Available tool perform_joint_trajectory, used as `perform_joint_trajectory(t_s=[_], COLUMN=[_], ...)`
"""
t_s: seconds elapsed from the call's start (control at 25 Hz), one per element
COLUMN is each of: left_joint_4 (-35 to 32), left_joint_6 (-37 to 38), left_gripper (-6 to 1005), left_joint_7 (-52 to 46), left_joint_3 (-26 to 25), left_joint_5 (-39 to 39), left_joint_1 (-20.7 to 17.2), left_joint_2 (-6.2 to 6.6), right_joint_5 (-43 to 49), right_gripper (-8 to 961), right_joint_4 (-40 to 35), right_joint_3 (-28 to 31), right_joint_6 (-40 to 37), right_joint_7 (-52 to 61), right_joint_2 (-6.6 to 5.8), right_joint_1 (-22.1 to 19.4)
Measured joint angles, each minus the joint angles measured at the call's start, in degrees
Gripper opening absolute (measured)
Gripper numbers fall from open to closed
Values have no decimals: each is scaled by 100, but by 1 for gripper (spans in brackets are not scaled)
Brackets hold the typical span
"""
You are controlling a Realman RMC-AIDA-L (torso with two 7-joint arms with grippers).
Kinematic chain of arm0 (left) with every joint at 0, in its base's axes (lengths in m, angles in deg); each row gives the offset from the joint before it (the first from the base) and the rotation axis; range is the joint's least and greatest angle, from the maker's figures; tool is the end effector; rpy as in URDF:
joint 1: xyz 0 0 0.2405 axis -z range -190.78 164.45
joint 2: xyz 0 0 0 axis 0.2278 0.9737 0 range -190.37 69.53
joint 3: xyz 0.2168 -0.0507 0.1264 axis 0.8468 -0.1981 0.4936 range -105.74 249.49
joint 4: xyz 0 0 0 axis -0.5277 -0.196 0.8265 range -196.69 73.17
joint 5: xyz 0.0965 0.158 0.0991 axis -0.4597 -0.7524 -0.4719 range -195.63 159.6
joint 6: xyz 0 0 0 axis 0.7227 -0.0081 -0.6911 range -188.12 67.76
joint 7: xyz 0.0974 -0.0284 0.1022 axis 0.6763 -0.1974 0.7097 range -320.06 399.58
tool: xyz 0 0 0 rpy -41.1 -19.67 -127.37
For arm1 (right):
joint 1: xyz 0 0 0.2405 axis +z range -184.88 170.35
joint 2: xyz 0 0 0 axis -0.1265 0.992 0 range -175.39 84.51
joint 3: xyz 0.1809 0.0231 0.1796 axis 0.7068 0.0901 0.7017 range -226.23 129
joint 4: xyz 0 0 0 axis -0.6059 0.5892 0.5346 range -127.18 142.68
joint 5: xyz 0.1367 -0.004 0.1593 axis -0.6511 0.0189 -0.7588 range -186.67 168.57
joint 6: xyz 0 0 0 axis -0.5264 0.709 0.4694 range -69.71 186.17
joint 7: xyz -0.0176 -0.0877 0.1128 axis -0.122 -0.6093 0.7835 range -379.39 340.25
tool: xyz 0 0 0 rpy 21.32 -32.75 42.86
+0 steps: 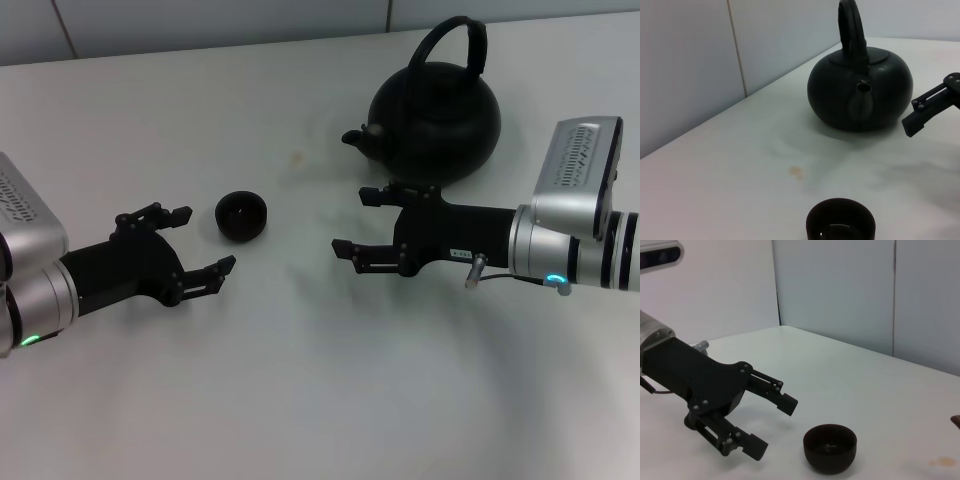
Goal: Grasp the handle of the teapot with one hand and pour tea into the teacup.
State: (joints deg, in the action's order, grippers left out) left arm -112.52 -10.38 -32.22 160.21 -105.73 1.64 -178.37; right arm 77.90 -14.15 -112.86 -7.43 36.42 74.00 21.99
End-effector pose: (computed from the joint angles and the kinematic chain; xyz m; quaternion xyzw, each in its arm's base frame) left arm -0.2713 0.3205 -0.0587 -0.9501 -0.1333 -0.1143 0.2578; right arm 0.2768 0.3307 -0.0691 -0.9387 0.1659 0.2082 0.2189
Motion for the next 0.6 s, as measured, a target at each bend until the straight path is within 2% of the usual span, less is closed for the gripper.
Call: perform_joint_trajectory(t_s=[0.6], left_joint_4=[-4], left_joint_6=[4], left_gripper=[844], left_joint_7=[0], left_joint_3=[34], left_joint_5=[0], left_joint_1=[-13], left_joint_2=[0], right_joint_5=[96], right_gripper=[826], right_joint_4=[-26], right_joint_3=[-61], right_joint_6=[3], right_joint_7=[-43], right_joint_2=[-1], right_joint_1=[46])
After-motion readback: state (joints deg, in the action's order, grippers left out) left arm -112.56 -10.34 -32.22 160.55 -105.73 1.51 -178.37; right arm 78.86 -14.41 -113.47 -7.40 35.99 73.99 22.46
